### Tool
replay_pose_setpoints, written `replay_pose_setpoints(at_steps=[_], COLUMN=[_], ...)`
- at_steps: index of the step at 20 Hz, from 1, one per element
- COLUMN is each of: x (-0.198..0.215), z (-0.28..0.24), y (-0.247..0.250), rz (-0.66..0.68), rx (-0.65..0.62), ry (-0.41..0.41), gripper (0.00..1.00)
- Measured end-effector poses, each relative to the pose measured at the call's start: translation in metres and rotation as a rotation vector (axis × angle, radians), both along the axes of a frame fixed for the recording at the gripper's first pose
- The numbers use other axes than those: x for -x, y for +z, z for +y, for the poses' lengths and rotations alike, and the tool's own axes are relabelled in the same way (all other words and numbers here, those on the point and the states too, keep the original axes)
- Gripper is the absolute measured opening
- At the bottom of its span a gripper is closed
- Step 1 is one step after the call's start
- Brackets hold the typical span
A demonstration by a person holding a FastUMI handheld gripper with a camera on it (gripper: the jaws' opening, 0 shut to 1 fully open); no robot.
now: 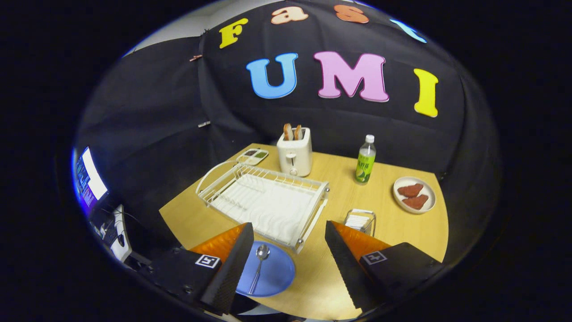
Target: Take the plate from the dish rack, then take the spoon from the basket and place it into the plate.
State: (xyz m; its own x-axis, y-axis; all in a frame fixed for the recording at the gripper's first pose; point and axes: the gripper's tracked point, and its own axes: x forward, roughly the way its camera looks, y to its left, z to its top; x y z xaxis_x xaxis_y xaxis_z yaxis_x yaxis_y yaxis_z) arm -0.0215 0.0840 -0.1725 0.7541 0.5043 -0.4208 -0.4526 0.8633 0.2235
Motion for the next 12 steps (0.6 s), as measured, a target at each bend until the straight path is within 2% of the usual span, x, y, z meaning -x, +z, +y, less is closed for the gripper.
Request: replay_pose_setpoints(at_steps=[6,12], x=[-0.033,-0.047], z=[-0.044,-0.069], y=[0.071,0.131], rz=[-0.219,-0.328], rx=[0.089,0.027], ry=[-0.122,-0.244], gripper=[0.99,0.98])
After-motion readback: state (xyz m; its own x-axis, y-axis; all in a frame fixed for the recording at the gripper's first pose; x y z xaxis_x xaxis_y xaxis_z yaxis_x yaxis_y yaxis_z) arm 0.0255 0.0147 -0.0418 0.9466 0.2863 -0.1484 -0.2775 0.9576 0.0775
